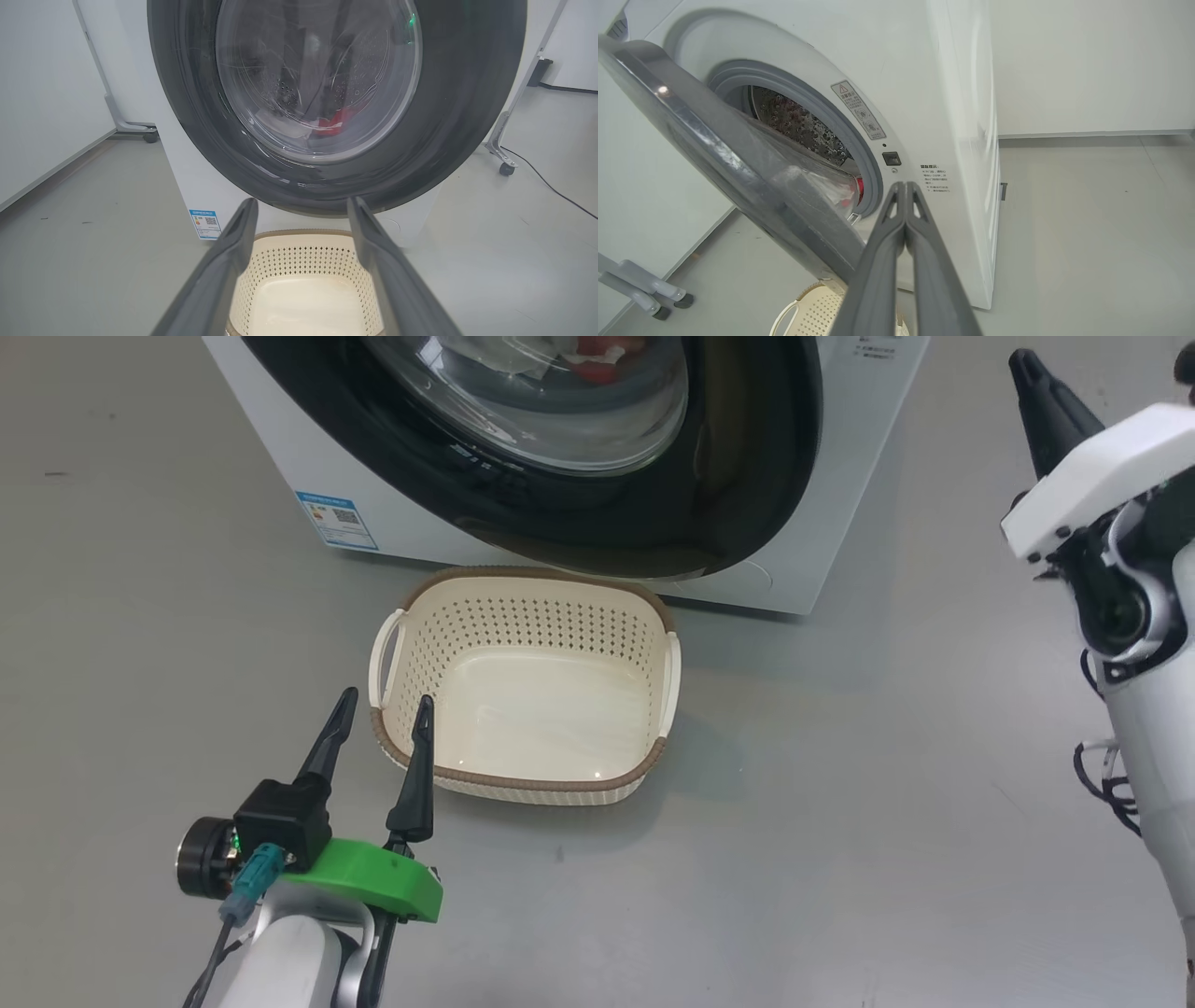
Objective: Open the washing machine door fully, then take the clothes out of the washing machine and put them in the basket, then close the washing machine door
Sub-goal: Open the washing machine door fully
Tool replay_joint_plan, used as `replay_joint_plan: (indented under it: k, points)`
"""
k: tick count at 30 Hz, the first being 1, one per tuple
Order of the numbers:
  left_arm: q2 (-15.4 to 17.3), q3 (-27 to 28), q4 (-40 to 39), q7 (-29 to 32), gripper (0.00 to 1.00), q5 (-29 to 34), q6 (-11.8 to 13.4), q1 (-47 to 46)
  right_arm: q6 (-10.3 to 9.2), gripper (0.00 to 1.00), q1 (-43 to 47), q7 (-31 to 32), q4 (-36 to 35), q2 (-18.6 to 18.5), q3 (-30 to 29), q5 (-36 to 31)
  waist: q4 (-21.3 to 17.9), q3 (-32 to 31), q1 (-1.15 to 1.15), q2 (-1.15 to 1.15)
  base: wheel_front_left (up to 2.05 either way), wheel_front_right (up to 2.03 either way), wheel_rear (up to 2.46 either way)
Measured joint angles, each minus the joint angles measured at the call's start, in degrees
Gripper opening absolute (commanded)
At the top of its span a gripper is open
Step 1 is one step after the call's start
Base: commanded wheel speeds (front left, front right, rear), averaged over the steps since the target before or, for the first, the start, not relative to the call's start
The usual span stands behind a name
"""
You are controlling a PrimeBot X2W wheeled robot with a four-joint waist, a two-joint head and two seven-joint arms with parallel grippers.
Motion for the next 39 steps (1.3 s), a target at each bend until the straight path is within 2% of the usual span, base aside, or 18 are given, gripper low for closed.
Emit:
replay_joint_plan:
  k: [10, 13, 17, 24, 25, 26, 27, 28, 30, 39]
  points:
    - [0.0, 1.4, -1.0, 0.0, 1.0, 0.7, 0.0, 0.4, 0.0, 0.0, 11.8, -10.7, -4.8, -1.5, 1.2, -6.5, -2.8, -1.2, 0.0, 0.0, 0.0, 0.0, 0.0]
    - [0.0, 2.1, -1.4, 0.0, 1.0, 0.7, 0.0, 0.4, -0.14, 0.0, 14.8, -13.3, -5.7, -0.6, 1.5, -7.4, -3.3, -1.3, 0.0, 0.0, 0.0, 0.0, 0.0]
    - [0.1, 2.7, -1.5, 0.0, 1.0, 1.1, 0.0, 0.4, -2.22, 0.0, 18.8, -16.7, -6.6, 1.1, 0.8, -7.6, -4.0, -1.6, 0.0, 0.0, 0.0, 0.0, 0.0]
    - [0.1, 4.0, -1.7, 0.0, 1.0, 1.1, 0.0, 0.5, -4.9, 0.0, 23.3, -21.0, -8.6, 1.6, 0.2, -9.5, -4.7, -2.1, 0.0, 0.0, 0.0, 0.0, 0.0]
    - [0.1, 4.2, -1.7, 0.0, 1.0, 1.0, 0.0, 0.5, -5.5, 0.16, 23.9, -21.7, -8.8, 1.8, 0.0, -9.6, -4.7, -2.1, 0.0, 0.0, 0.0, 0.0, 0.0]
    - [0.1, 4.5, -1.8, 0.0, 1.0, 1.0, 0.0, 0.5, -5.8, 0.49, 24.7, -22.3, -9.0, 1.9, -0.2, -9.9, -4.8, -2.2, 0.0, 0.0, 0.0, 0.0, 0.0]
    - [0.1, 4.9, -2.0, 0.0, 1.0, 1.0, 0.0, 0.5, -6.71, 0.49, 26.1, -23.5, -9.5, 2.5, -0.5, -9.9, -4.9, -2.3, 0.0, 0.0, 0.0, 0.0, 0.0]
    - [0.1, 5.0, -2.0, 0.0, 1.0, 1.0, 0.0, 0.5, -6.87, 1.0, 26.8, -23.8, -9.7, 2.8, -0.6, -9.9, -4.9, -2.3, 0.0, 0.0, 0.0, 0.0, 0.0]
    - [0.1, 5.2, -2.0, 0.0, 1.0, 1.0, 0.0, 0.5, -7.69, 1.0, 28.1, -23.9, -10.0, 3.5, -1.0, -9.9, -4.9, -2.4, 0.0, 0.0, 0.0, 0.0, 0.0]
    - [0.1, 6.1, -2.0, 0.0, 1.0, 1.0, 0.0, 1.2, -8.67, 1.0, 30.9, -24.4, -12.1, 3.7, -0.3, -11.0, -5.2, -2.6, 0.0, 0.0, 0.0, 0.0, 0.0]
